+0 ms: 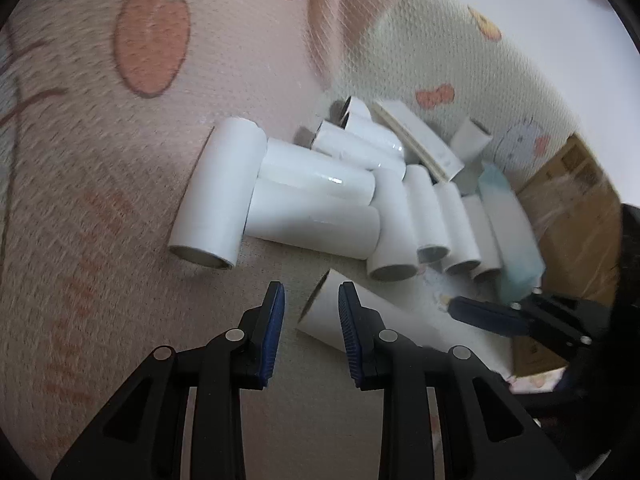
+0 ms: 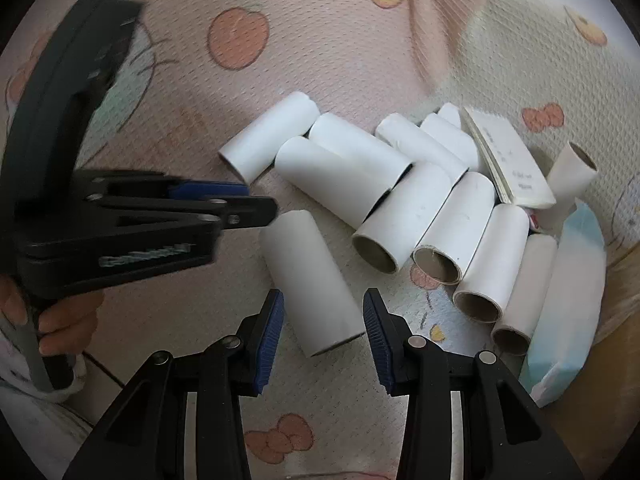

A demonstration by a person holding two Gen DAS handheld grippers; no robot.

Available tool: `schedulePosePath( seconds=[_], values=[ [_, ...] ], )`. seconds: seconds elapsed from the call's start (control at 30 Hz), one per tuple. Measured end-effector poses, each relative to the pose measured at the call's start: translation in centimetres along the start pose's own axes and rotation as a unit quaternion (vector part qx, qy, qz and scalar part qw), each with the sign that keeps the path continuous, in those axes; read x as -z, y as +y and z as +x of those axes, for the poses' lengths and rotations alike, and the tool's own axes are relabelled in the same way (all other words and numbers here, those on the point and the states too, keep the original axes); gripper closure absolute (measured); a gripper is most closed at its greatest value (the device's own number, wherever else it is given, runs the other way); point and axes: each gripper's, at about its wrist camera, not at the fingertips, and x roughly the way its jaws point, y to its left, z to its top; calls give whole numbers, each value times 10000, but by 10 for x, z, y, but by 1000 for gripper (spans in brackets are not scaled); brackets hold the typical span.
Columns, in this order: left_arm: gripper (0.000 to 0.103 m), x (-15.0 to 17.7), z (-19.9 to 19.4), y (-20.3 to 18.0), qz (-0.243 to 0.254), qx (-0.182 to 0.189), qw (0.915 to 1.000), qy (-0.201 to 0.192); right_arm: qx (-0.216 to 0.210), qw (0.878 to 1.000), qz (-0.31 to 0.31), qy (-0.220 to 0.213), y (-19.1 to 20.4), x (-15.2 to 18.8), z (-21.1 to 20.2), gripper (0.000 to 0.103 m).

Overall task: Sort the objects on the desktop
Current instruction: 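Close the right gripper around one white cardboard tube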

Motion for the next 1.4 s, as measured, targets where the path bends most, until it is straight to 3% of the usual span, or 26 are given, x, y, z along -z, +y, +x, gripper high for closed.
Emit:
schedulePosePath(
  seconds=[0.2, 0.4, 0.57, 0.73, 0.87, 1.0, 1.13, 1.4],
  values=[
    [72, 13, 5, 2, -321, -23, 9995, -6, -68, 9997, -211, 66, 3, -6, 16, 65],
    [72, 24, 24, 11, -870, 594, 9932, 490, -189, 9984, -348, 403, 7, -7, 35, 65],
    [70, 25, 34, 22, -1570, 1058, 9804, 551, -2, 9975, -565, 434, 13, -9, 41, 65],
    [58, 25, 46, 35, -2265, 1380, 9623, 602, -37, 9973, -572, 467, 10, -15, 48, 64],
    [54, 24, 56, 33, -2493, 1552, 9540, 600, -53, 9973, -515, 513, 5, -18, 56, 60],
    [53, 20, 63, 24, -2422, 1589, 9555, 558, -51, 9974, -402, 602, -1, -19, 68, 57],
    [53, 18, 71, 22, -2500, 1679, 9517, 604, -110, 9976, -229, 638, -7, -20, 74, 57],
    [56, 13, 51, 9, -1884, 1361, 9717, 422, -109, 9986, -255, 453, -2, -24, 63, 61]
  ],
)
